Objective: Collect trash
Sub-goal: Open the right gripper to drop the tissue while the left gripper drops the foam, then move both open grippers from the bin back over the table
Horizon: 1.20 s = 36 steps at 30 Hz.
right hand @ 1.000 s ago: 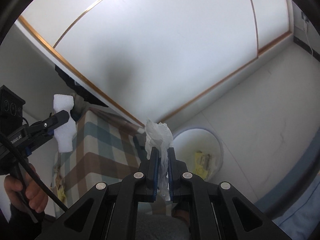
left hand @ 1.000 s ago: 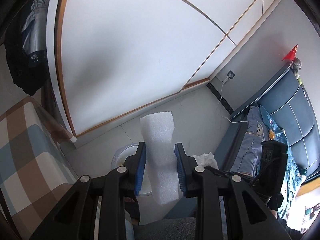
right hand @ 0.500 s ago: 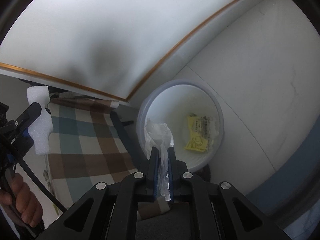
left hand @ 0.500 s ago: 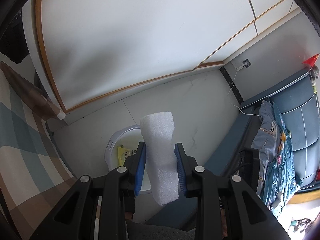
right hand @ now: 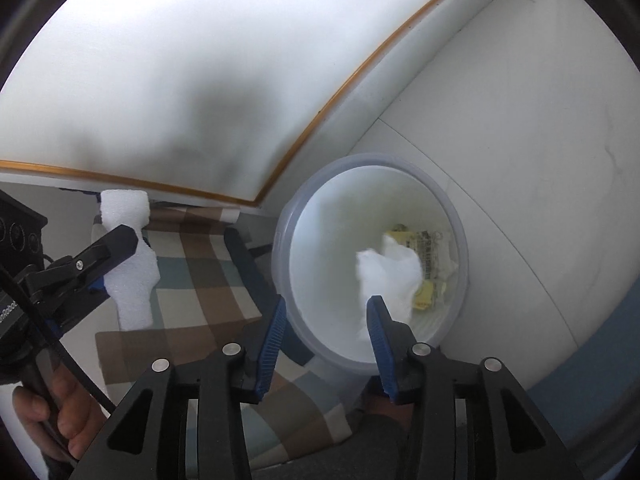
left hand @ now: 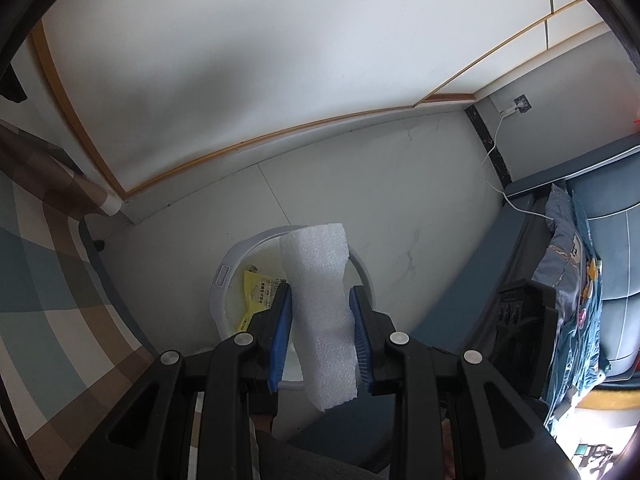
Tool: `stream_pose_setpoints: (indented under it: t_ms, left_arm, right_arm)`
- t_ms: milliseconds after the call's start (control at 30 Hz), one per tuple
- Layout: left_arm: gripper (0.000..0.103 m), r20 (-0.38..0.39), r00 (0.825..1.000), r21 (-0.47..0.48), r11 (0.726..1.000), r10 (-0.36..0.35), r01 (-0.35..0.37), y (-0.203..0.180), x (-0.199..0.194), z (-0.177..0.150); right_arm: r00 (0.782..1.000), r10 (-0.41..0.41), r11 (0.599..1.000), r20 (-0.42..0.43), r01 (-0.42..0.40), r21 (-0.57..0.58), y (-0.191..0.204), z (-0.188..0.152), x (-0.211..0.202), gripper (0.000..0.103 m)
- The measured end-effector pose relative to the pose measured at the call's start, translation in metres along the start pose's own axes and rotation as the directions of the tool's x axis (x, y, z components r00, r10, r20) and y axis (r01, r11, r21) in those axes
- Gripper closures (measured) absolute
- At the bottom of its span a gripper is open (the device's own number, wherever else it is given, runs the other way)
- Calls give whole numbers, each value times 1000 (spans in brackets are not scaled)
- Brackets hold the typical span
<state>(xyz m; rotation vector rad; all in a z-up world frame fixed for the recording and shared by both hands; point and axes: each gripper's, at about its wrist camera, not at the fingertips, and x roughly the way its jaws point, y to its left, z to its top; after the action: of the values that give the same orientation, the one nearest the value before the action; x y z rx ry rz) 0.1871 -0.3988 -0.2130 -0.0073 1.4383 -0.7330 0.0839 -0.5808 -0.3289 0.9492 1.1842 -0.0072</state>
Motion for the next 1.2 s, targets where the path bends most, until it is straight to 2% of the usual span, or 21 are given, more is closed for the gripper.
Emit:
stream_pose_setpoints:
  t_ms: [100,133,300,433,633,767,833,867,933,1000,1133,1200]
  left_arm:
    - [79,-24,1000,7,1000,14,-14,-3,8,0]
    - [79,-29,999,10,1000,16,-16,-4,10,0]
    - [79,-73,997,38,999,25,-23,-11,20,1]
    - [79,-182,983,4,1000,-23,24,-6,38,0]
    - [79,-242,970,-35,999,-6,-3,-4,51,-3]
    - [78,-252,968,-49,999,-9,-4,-5,50,-1]
    - [70,-266,964,-40,998,30,-43,-6,50,-1]
    - [66,-262,964,-40,998,37,-49,-4,49,-2]
    - [49,-232,972,-30,998,39,-47,-7,42,-1]
    - [41,-193,980,-4,998,54,-56,-10,33,0]
    - [38,-122,992,-3,999,45,-45,-6,10,-1]
    - [34,-83,994,1,998,65,-66,-6,-4,-4]
  right_arm:
    - [1000,-3,1000,27,3,-4,-3,-2,-7,40]
    - [999,-6,1000,33,6,-4,-4,-3,-9,39]
    - [997,-47,999,57,47,1,-11,-6,-16,35]
    - [995,-61,998,74,59,17,-17,-7,-22,33]
    - [992,-73,997,99,70,32,-22,-9,-30,31]
    - [992,-74,996,99,69,52,-25,-9,-31,30]
    - [992,-77,996,104,72,52,-24,-9,-33,30]
    - [991,-76,996,106,71,50,-25,-9,-37,30]
    - [991,-76,996,112,71,45,-23,-9,-39,30]
    - [990,-81,996,116,77,39,-21,-11,-41,29]
    - [988,-87,996,124,83,37,-19,-16,-48,29]
    - [988,-90,996,128,86,34,-16,-19,-52,28]
